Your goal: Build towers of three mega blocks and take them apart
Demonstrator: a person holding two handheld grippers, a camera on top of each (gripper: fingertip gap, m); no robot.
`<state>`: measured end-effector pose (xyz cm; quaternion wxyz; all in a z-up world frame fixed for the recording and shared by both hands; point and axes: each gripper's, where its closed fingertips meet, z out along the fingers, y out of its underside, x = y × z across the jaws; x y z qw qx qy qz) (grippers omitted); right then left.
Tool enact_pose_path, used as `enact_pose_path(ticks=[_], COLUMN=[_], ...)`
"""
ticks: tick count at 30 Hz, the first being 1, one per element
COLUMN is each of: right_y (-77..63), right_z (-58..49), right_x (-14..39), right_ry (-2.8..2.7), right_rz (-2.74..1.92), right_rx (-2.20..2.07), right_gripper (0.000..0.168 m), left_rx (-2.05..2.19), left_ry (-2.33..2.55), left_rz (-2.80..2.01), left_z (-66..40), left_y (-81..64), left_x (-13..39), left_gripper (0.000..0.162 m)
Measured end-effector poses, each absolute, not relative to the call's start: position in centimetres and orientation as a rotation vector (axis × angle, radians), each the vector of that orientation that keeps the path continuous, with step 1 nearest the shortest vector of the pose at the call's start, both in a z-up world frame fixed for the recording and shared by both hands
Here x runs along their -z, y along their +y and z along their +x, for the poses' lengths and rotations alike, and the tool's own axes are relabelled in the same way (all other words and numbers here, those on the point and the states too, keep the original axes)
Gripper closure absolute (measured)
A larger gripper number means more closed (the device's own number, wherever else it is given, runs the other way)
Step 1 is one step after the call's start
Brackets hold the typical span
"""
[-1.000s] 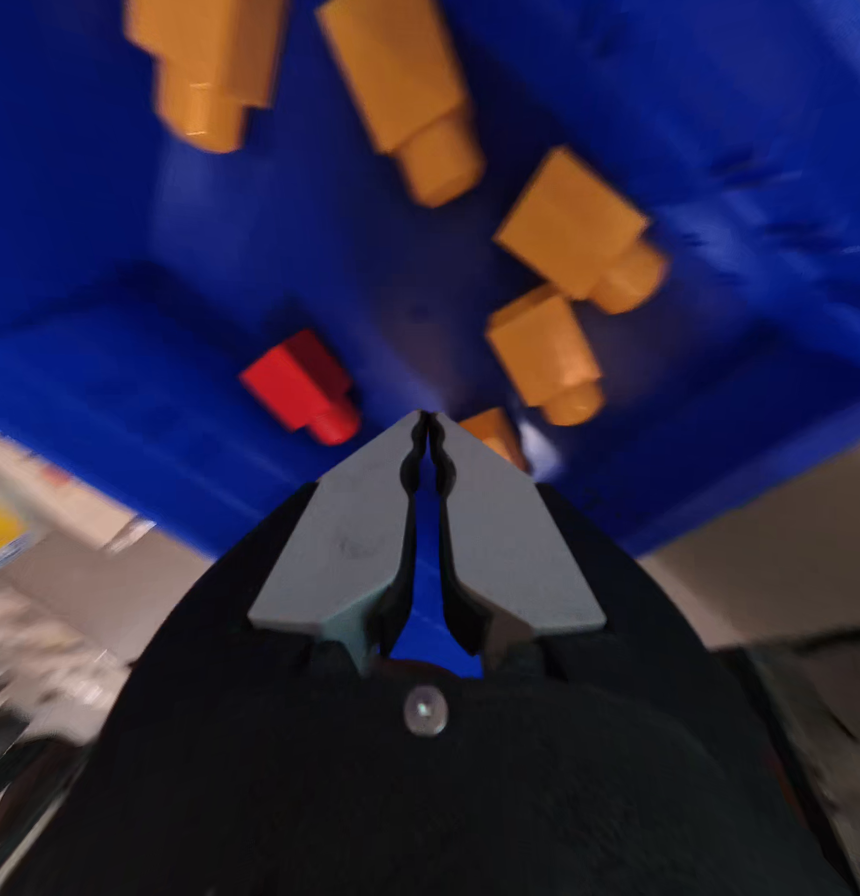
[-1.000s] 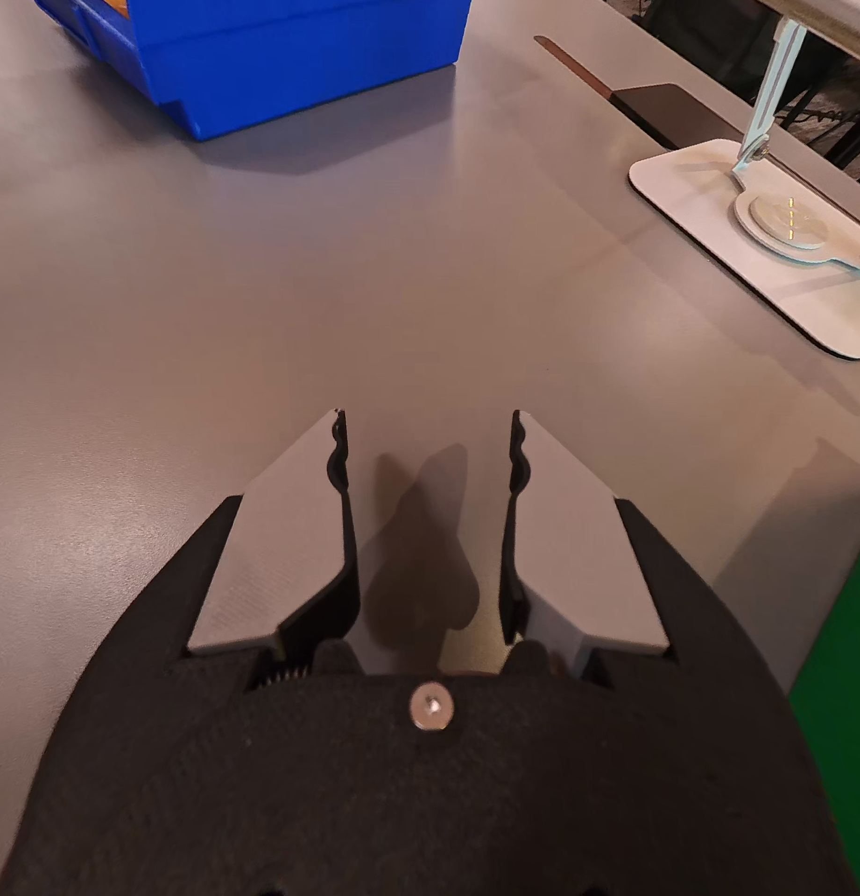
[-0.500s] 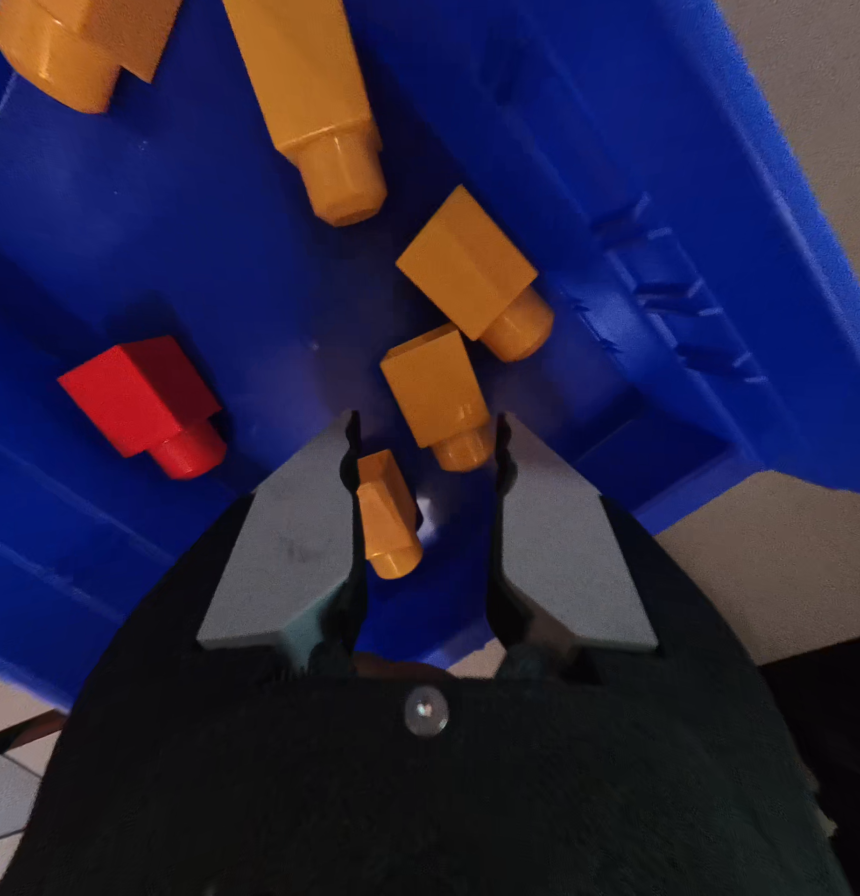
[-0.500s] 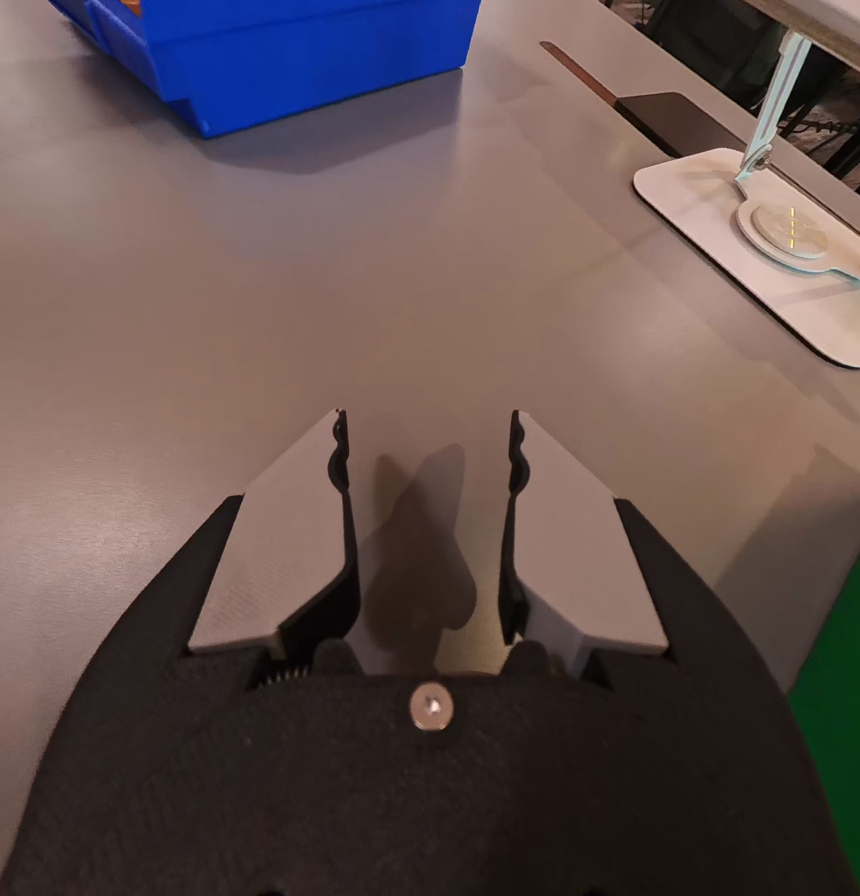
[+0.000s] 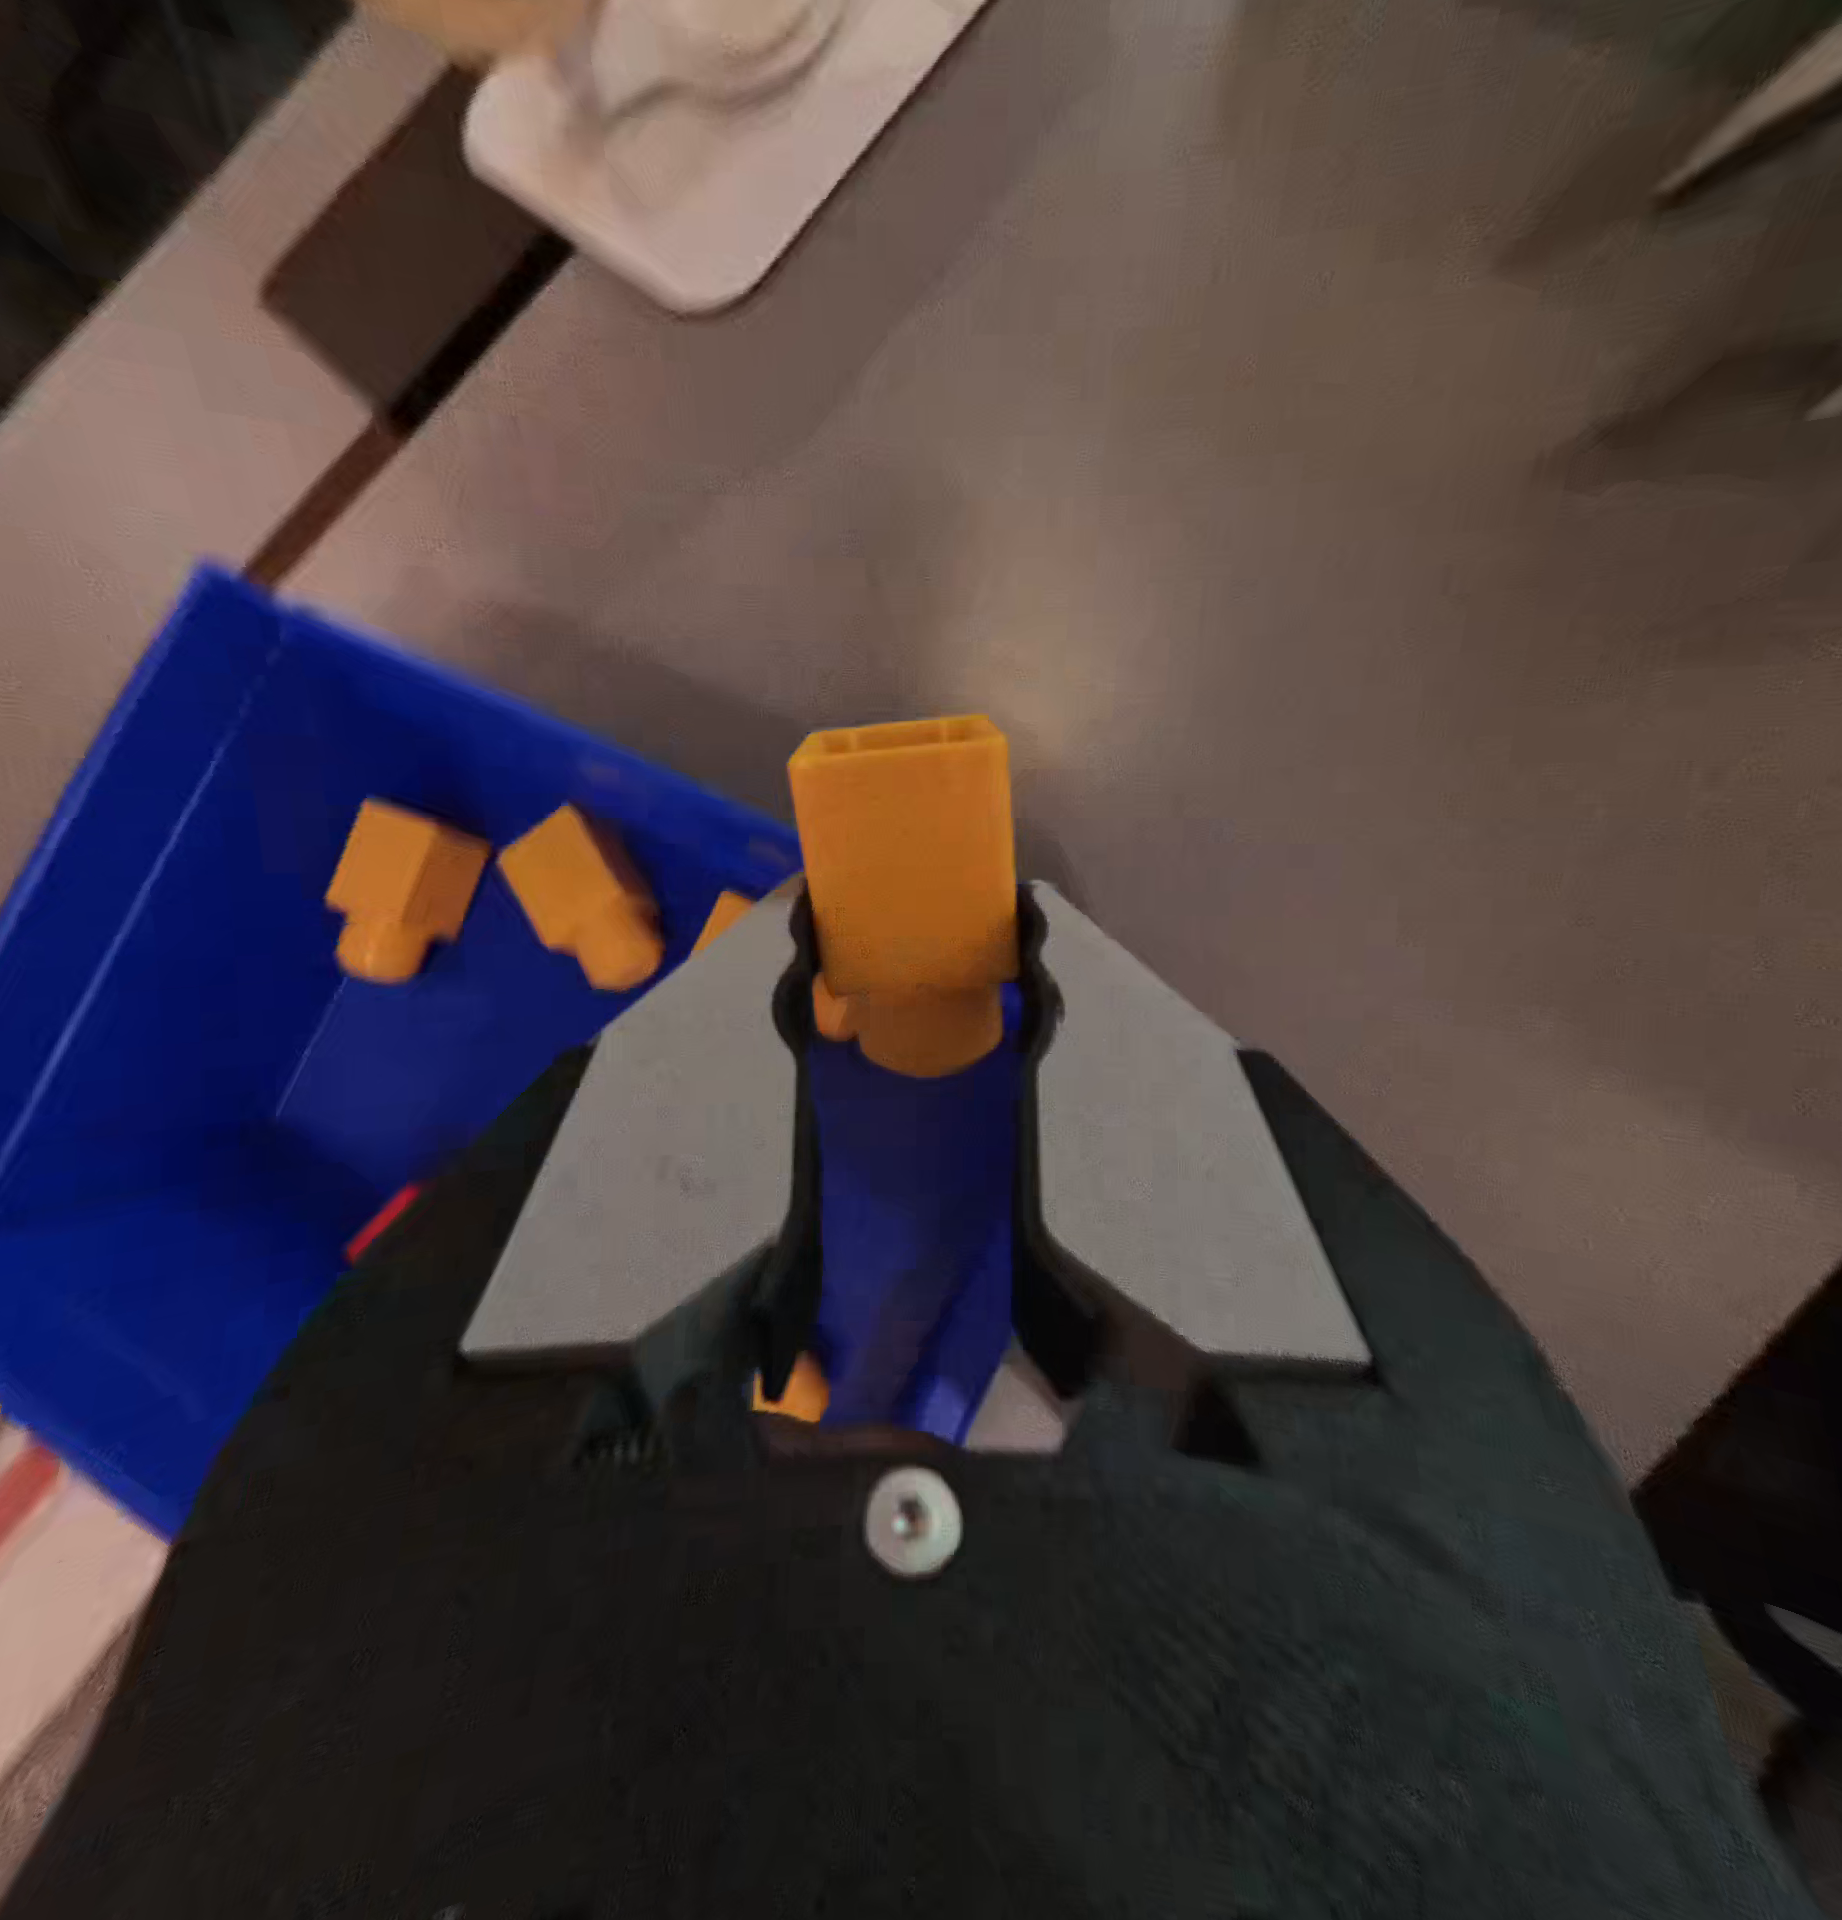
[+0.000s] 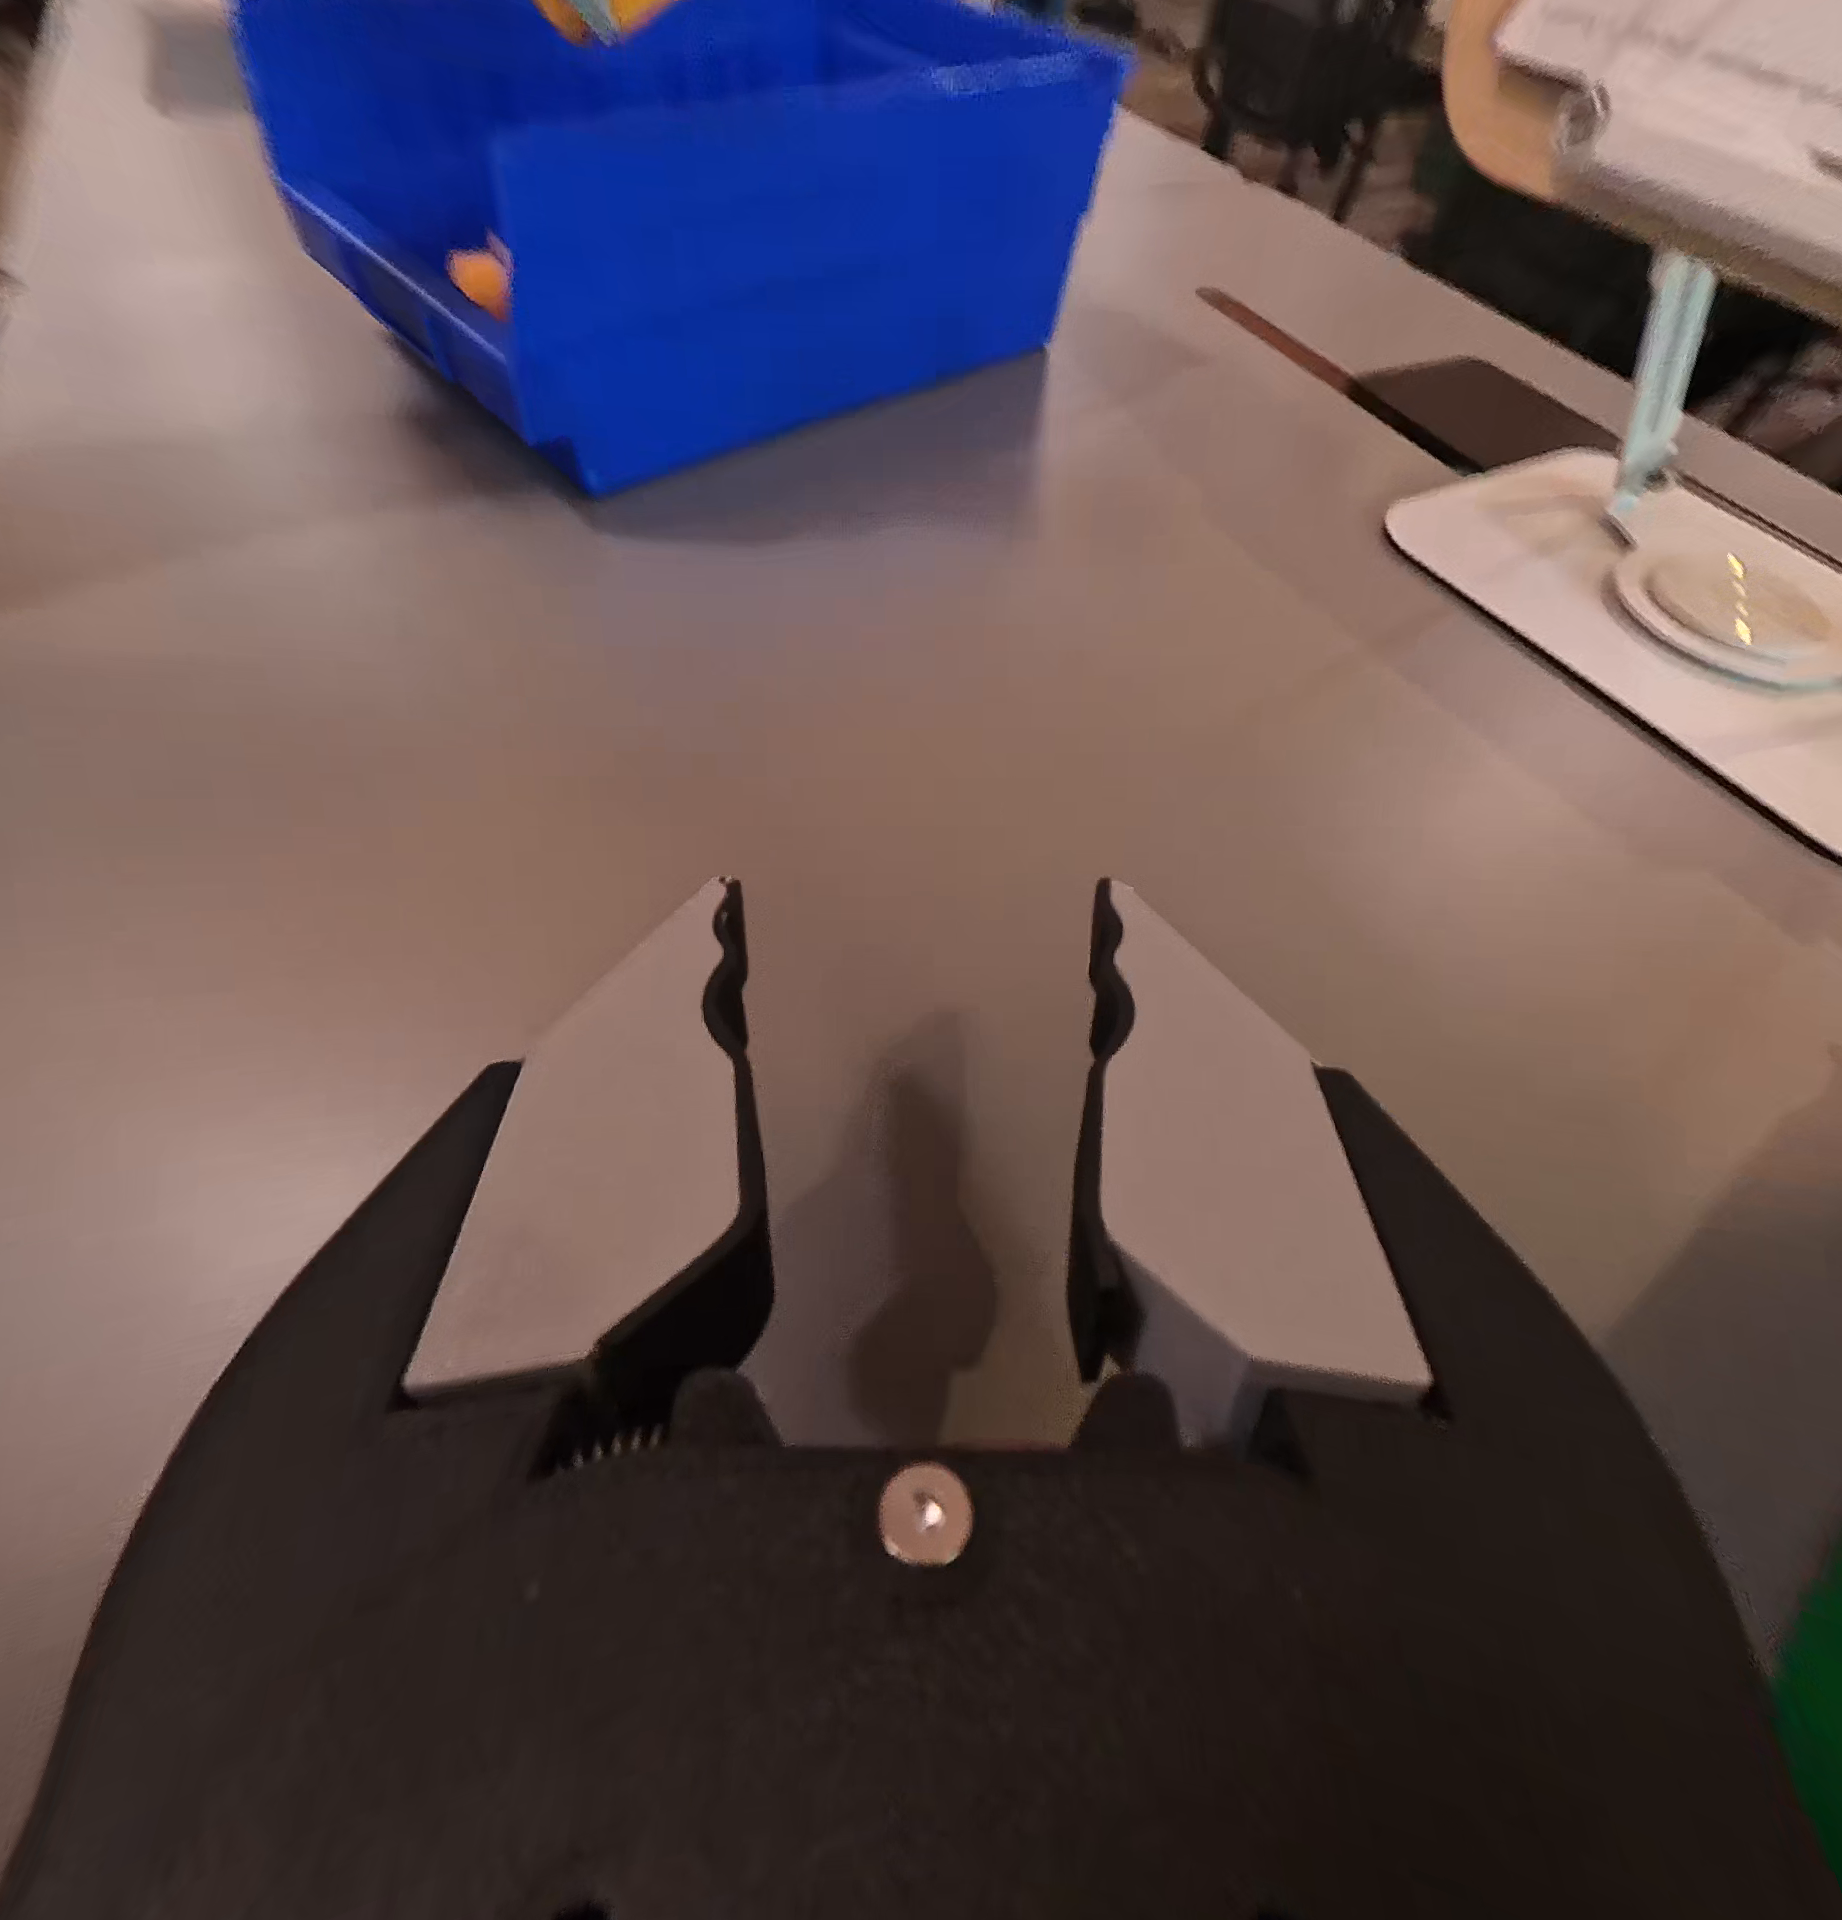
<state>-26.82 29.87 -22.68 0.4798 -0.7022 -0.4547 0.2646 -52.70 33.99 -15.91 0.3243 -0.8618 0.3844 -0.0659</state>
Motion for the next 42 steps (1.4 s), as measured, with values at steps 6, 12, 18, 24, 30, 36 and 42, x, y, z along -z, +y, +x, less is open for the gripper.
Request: enact_pose_path(ticks=[6,12,18,24,30,36,42], right_y=[25.5,26.1,29.5,29.0,28.8,29.3,28.2], right_z=[-28.0,-27.3,-26.5,-27.3,-26.7,-26.6,-27.0], right_x=[16.0,15.8,19.9,20.5,19.0,19.8,19.9], right_ry=[-1.073,-1.058,-0.97,-0.97,-0.907,-0.929,-0.988], right_rz=[-1.383,-1.382,-1.67,-1.702,-1.677,-1.705,-1.715], right_rx=[-1.001,-0.999,-0.907,-0.948,-1.126,-1.035,-1.069], right_gripper=[0.137,0.133,0.141,0.15,0.168,0.158,0.168], left_rx=[0.235,0.092,-0.075,-0.187,-0.073,-0.17,-0.042], left_ry=[1.327,1.472,1.354,1.353,1.264,1.278,1.231], left_rz=[-1.791,-1.593,-1.484,-1.461,-1.427,-1.377,-1.384], left_z=[-37.1,-27.8,-26.9,-27.1,-26.3,-26.5,-25.9], left_y=[28.9,29.7,31.6,31.5,30.9,31.0,30.6], left_x=[16.4,22.9,23.0,24.1,22.3,22.1,22.0], left_gripper=[0.127,0.127,0.127,0.127,0.127,0.127,0.127])
